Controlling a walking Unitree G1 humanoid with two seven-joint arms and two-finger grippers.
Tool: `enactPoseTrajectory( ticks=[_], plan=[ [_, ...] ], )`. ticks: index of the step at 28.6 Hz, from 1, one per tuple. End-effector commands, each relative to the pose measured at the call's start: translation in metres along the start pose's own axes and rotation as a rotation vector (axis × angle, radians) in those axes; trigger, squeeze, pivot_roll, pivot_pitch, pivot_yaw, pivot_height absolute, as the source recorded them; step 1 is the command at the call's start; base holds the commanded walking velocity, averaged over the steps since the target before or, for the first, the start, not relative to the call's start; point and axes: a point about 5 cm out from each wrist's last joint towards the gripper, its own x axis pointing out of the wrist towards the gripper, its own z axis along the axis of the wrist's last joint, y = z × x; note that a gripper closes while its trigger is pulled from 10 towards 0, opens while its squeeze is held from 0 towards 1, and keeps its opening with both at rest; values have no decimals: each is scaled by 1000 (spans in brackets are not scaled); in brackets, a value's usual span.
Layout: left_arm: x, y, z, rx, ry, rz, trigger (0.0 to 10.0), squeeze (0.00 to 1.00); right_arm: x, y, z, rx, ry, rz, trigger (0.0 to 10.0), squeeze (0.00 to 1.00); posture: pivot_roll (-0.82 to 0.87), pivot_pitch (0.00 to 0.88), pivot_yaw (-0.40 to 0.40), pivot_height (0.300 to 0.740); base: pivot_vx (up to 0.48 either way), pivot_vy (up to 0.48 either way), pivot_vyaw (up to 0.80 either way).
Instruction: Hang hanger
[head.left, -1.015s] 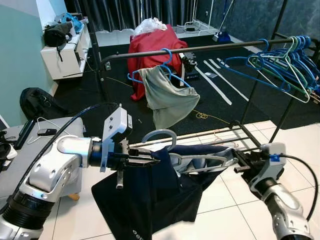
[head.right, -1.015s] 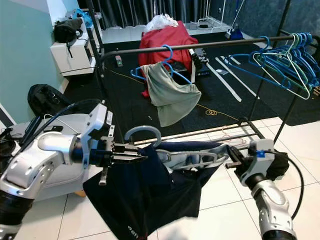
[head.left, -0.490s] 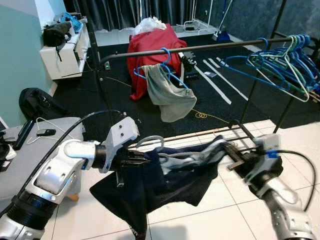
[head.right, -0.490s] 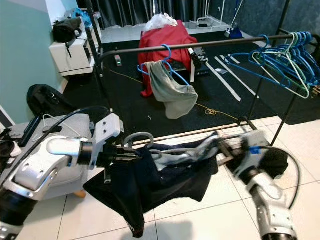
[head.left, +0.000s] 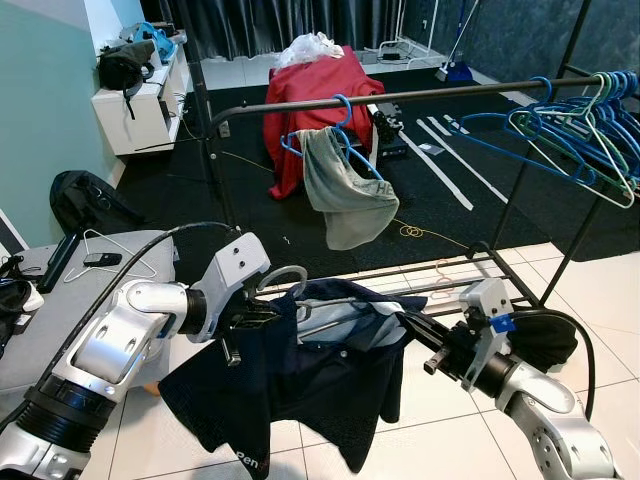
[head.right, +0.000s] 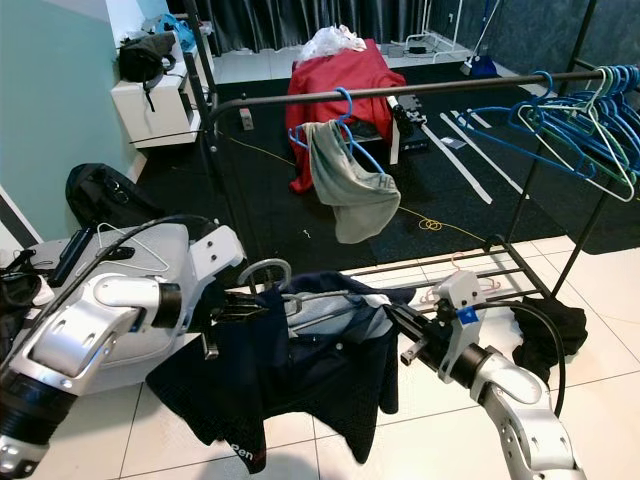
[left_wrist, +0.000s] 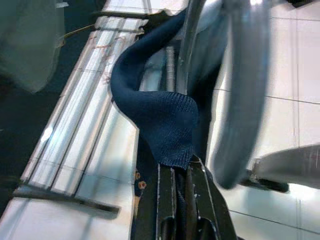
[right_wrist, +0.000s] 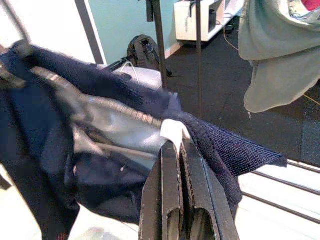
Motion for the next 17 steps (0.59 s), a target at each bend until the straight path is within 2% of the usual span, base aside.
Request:
enactPoseTrajectory(
  ticks=[1, 2, 3, 4, 5, 7, 13, 14, 17],
  plan=[
    [7, -16, 6, 3, -28, -81, 0, 0, 6, 3, 2, -24, -14, 18, 0, 0, -96, 63, 45, 740, 0, 0, 0],
    [7, -16, 6, 3, -28, -81, 0, 0, 6, 3, 2, -24, -14, 18, 0, 0, -96, 63, 45, 740, 0, 0, 0],
    [16, -26, 12, 2, -56, -111, 0, 0, 13, 7, 7, -32, -36, 39, 0, 0, -98, 64, 47, 740, 0, 0, 0],
    [16, -26, 12, 2, -56, -111, 0, 0, 13, 7, 7, -32, -36, 39, 0, 0, -98, 64, 47, 740, 0, 0, 0],
    [29, -39, 18, -7, -98, -140, 0, 0, 26, 15, 18, -42, -81, 86, 0, 0, -100, 66, 48, 740, 0, 0, 0],
    [34, -44, 22, -18, -121, -146, 0, 0, 32, 20, 22, -43, -99, 113, 0, 0, -98, 69, 46, 740, 0, 0, 0],
    [42, -44, 27, -37, -152, -101, 0, 0, 41, 30, 25, -46, -109, 178, 0, 0, -96, 71, 44, 740, 0, 0, 0],
    [45, -38, 27, -54, -151, -41, 0, 0, 43, 37, 25, -46, -107, 222, 0, 0, -94, 76, 37, 740, 0, 0, 0],
    [45, -32, 23, -76, -128, 15, 0, 0, 44, 45, 23, -48, -100, 260, 0, 0, -94, 76, 37, 740, 0, 0, 0]
  ],
)
